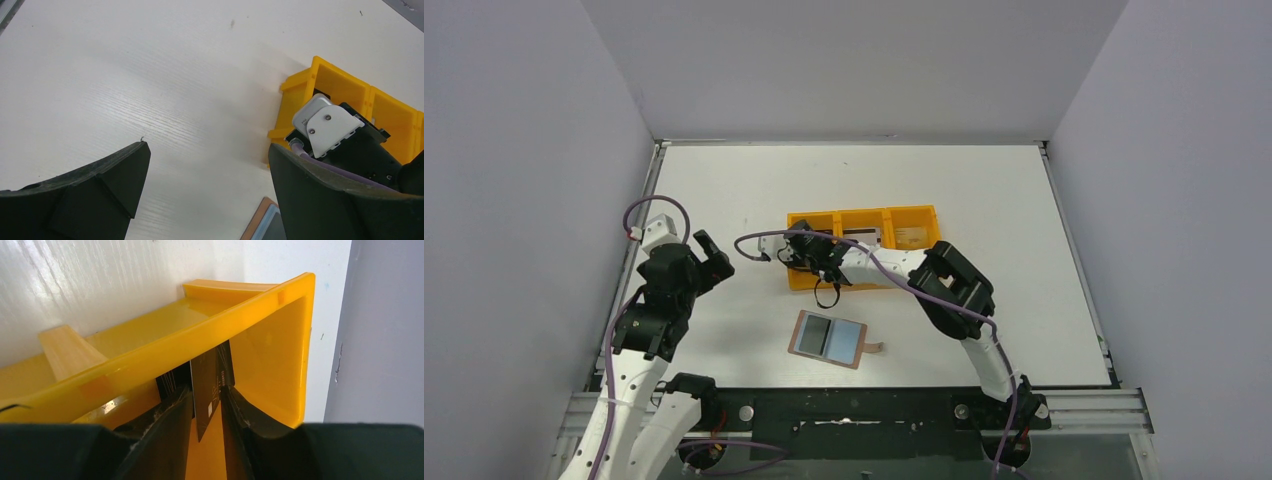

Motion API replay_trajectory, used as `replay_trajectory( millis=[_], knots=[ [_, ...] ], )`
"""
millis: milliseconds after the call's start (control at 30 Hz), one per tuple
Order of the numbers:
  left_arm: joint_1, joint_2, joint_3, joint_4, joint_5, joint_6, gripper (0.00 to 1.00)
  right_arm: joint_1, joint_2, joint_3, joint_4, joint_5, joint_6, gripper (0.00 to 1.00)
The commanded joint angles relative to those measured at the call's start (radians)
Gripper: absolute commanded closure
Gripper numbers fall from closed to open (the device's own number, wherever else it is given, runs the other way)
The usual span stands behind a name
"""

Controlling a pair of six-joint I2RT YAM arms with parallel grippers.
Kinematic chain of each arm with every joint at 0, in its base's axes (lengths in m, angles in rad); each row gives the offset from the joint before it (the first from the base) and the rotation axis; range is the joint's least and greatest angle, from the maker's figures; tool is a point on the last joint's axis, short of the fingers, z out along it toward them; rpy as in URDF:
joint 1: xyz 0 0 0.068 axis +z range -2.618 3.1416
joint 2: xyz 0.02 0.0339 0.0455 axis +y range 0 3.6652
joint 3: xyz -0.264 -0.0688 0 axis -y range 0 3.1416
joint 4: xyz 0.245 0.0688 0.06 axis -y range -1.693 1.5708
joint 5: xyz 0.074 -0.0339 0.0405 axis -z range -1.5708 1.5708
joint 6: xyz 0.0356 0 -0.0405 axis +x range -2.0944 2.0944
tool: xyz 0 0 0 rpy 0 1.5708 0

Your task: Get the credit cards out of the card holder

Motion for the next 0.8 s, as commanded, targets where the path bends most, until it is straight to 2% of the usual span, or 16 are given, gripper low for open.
replay_trajectory(
  millis=[0, 300, 433, 767],
  knots=[
    [0.006, -0.007, 0.004, 0.035, 0.008, 0.016, 0.10, -0.012, -0.038, 0.009, 0.043, -0.009, 0.010, 0.70],
    [0.007, 0.001, 0.002, 0.038, 0.017, 0.019, 0.10, -0.026, -0.050, 0.003, 0.048, -0.019, 0.040, 0.63],
    [0.007, 0.007, 0.002, 0.039, 0.018, 0.019, 0.10, -0.025, -0.081, 0.001, 0.053, -0.058, 0.079, 0.54],
    [0.007, 0.016, 0.001, 0.038, 0.019, 0.019, 0.10, -0.023, -0.182, -0.020, 0.115, -0.068, 0.173, 0.51]
  ],
)
